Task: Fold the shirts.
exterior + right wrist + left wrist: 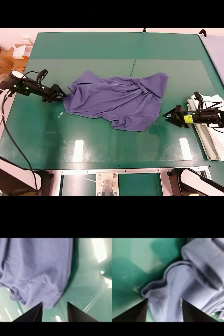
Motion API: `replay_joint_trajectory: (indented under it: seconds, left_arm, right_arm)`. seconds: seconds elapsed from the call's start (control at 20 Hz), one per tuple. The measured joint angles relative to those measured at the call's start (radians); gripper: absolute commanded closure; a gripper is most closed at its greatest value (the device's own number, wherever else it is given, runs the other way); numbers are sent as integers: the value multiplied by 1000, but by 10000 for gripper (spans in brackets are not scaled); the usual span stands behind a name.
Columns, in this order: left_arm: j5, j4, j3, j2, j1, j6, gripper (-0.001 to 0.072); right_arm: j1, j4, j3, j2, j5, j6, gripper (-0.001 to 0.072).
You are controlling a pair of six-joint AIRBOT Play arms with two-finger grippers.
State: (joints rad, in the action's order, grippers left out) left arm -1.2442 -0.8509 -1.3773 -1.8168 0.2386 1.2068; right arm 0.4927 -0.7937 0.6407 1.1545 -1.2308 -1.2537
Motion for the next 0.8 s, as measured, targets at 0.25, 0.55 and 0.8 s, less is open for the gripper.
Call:
replay_joint_trajectory:
  seconds: [0.25, 0.55, 0.8]
  left_arm:
    - [25, 8, 6, -19, -2, -40, 686]
    - [-35, 5, 6, 19, 5, -49, 686]
    - [-134, -96, 11, 80, 27, 29, 686]
  right_arm:
    - [0, 1, -37, -8, 0, 1, 365]
    - [-1, 0, -108, -9, 56, -8, 271]
    - [-37, 79, -128, 33, 151, 22, 278]
